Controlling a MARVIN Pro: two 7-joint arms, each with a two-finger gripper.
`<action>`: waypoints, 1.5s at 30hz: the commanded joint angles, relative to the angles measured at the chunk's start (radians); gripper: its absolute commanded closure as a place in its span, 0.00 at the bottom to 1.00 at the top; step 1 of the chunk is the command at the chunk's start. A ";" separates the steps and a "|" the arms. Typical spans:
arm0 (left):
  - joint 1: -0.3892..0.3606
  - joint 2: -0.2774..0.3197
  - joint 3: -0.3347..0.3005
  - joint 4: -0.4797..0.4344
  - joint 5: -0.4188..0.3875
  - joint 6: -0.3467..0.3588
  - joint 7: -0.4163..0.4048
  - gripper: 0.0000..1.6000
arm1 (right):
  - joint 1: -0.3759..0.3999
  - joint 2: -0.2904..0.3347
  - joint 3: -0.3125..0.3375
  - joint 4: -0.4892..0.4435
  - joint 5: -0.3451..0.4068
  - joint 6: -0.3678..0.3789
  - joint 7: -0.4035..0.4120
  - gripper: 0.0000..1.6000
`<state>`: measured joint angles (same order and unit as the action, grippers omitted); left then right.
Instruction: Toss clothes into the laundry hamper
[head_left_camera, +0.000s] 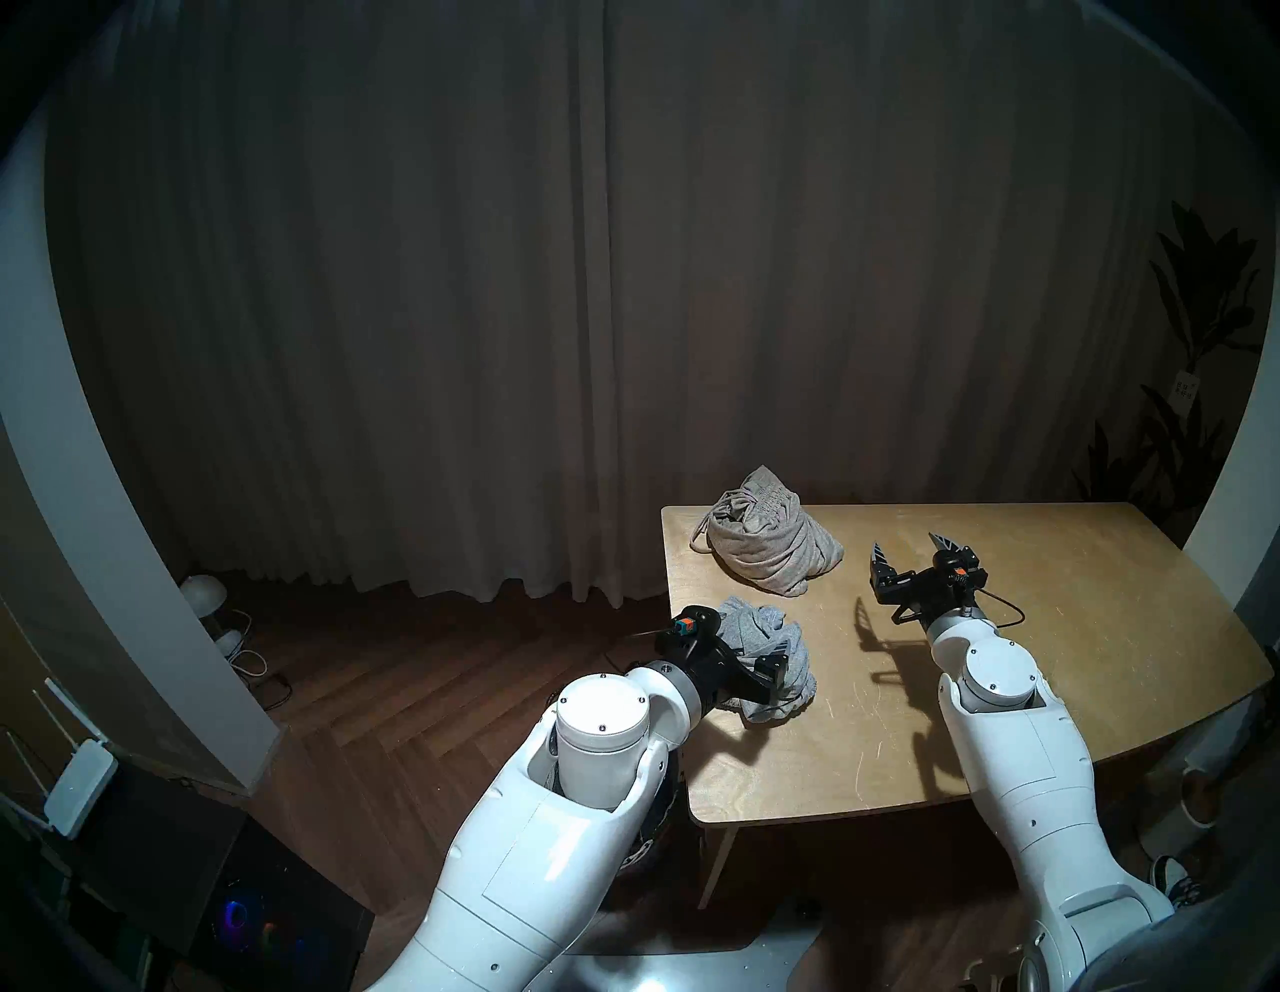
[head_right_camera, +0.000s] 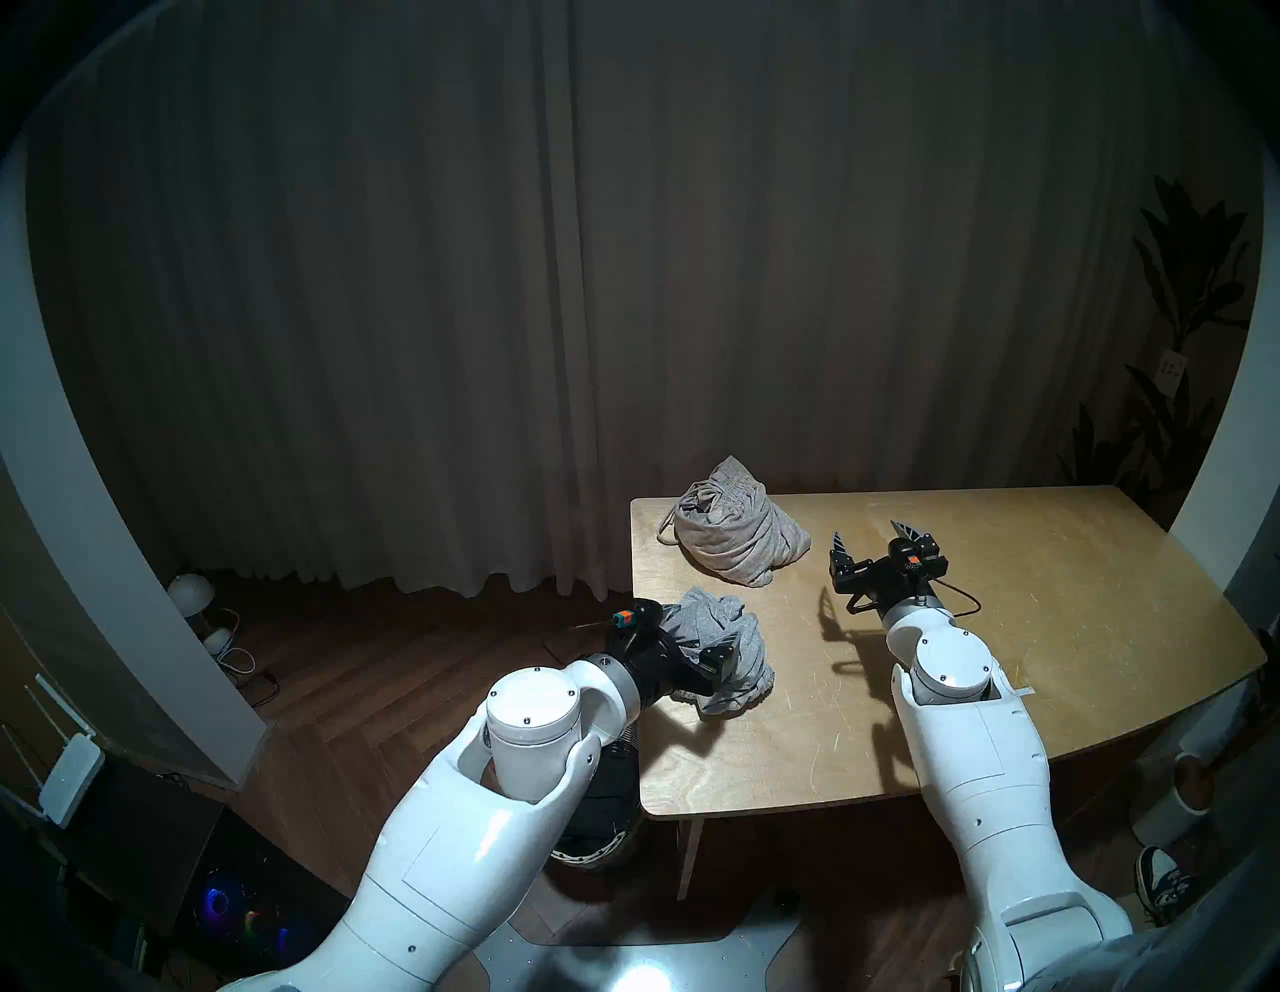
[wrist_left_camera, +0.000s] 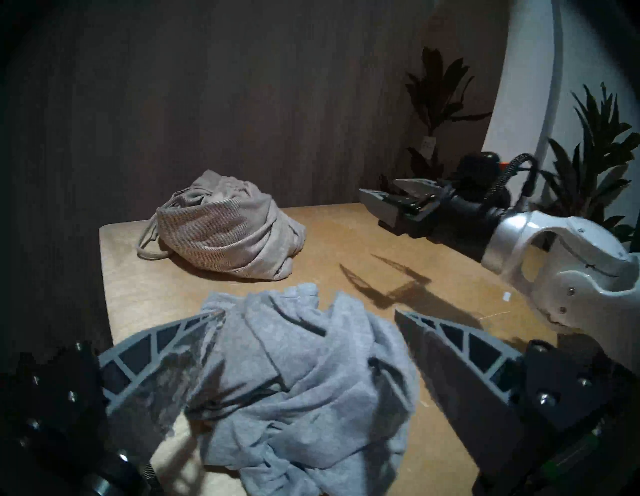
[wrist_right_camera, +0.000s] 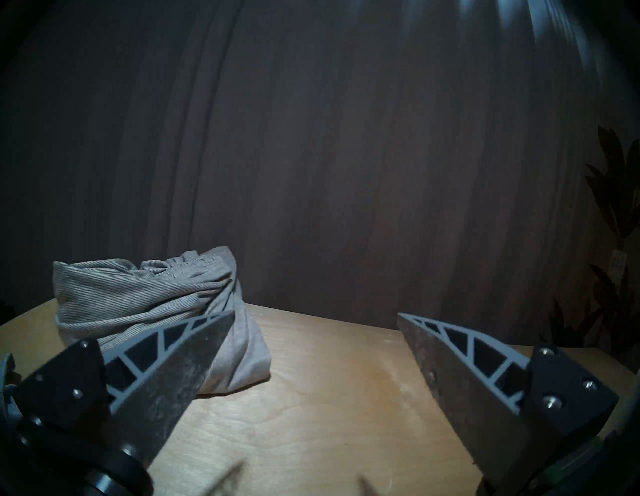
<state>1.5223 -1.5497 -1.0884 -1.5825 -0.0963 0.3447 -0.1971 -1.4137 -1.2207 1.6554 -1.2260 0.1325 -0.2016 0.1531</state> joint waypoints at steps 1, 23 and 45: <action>-0.123 -0.050 0.042 0.063 0.040 0.003 0.072 0.00 | 0.012 0.018 0.023 -0.003 0.041 -0.042 0.047 0.00; -0.213 -0.060 0.100 0.329 0.051 -0.067 0.090 1.00 | 0.000 0.028 0.075 -0.033 0.104 -0.113 0.117 0.00; -0.047 0.122 -0.159 0.033 0.026 -0.107 0.252 1.00 | -0.025 -0.008 0.016 -0.142 0.090 -0.104 0.138 0.00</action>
<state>1.3964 -1.4979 -1.1959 -1.4506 -0.0685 0.2338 0.0347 -1.4272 -1.2165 1.6796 -1.2991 0.2322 -0.3007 0.3001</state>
